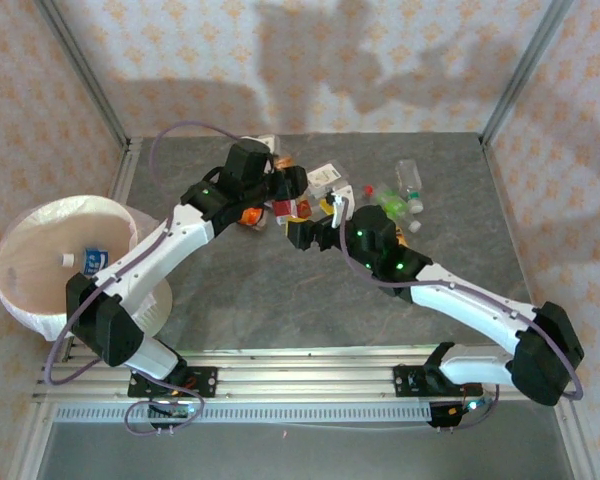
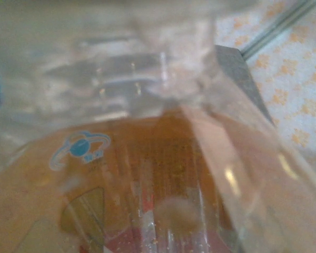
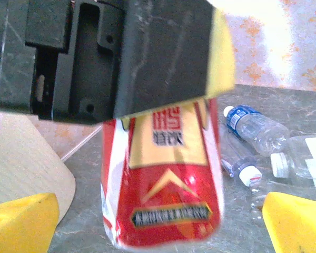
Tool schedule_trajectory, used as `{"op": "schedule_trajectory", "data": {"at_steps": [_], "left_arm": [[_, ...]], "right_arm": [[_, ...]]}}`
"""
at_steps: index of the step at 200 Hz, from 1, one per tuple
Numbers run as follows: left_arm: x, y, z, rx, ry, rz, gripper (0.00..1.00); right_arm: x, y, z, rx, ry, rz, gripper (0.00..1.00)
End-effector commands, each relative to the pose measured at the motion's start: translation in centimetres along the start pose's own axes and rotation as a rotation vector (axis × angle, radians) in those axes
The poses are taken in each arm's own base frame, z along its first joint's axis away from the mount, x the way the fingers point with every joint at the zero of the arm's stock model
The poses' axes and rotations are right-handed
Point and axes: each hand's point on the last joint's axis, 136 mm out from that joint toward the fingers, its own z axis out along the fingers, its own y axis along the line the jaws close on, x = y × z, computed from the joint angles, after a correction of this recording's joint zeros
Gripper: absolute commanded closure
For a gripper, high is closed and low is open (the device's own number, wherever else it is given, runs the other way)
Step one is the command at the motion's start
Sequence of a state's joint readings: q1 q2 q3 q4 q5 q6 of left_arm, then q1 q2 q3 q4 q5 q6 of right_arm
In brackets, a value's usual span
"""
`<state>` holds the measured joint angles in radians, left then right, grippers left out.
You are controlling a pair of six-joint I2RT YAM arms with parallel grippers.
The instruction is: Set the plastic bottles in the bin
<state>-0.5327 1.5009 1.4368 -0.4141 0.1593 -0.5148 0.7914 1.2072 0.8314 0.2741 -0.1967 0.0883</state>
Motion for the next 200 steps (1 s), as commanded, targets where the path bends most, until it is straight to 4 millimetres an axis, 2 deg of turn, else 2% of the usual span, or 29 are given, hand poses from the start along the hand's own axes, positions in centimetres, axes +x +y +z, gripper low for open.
{"op": "schedule_trajectory", "data": {"at_steps": [1,25,49,73,78,90,130,143,181,200], "left_arm": [[-3.2,2.5,-3.6,-0.129,-0.137,-0.002,0.46],[-5.4,4.8,-7.1,-0.247,-0.207,0.021,0.46],[-6.8,6.4,-10.0,-0.305,-0.267,0.019,0.46],[-7.5,7.2,-12.6,-0.325,-0.34,0.012,0.46],[-7.6,7.3,-13.1,-0.331,-0.352,0.01,0.46],[-7.9,7.8,-14.5,-0.366,-0.384,0.006,0.46],[-8.9,10.6,-21.3,-0.547,-0.494,-0.004,0.48],[-9.2,11.3,-23.7,-0.616,-0.52,-0.001,0.48],[-9.9,15.0,-31.6,-0.963,-0.635,0.008,0.46],[-10.4,16.3,-33.9,-1.052,-0.673,-0.005,0.44]], "right_arm": [[-1.7,-0.4,-1.2,0.036,-0.083,-0.004,0.01],[-2.2,-1.1,-1.3,0.076,-0.109,-0.005,0.01],[-2.2,-1.8,-1.0,0.117,-0.111,-0.01,0.01],[-2.6,-2.5,-1.1,0.164,-0.122,0.012,0.01],[-1.9,-2.9,-0.5,0.179,-0.102,0.017,0.01],[-2.0,-3.4,-0.4,0.206,-0.112,0.042,0.01],[-0.8,-6.2,0.1,0.363,-0.081,0.1,0.01],[-0.5,-6.1,0.6,0.363,-0.056,0.1,0.01],[-0.4,-5.7,1.8,0.338,-0.034,0.094,0.01],[-0.4,-4.9,2.5,0.299,-0.016,0.082,0.01]]}}
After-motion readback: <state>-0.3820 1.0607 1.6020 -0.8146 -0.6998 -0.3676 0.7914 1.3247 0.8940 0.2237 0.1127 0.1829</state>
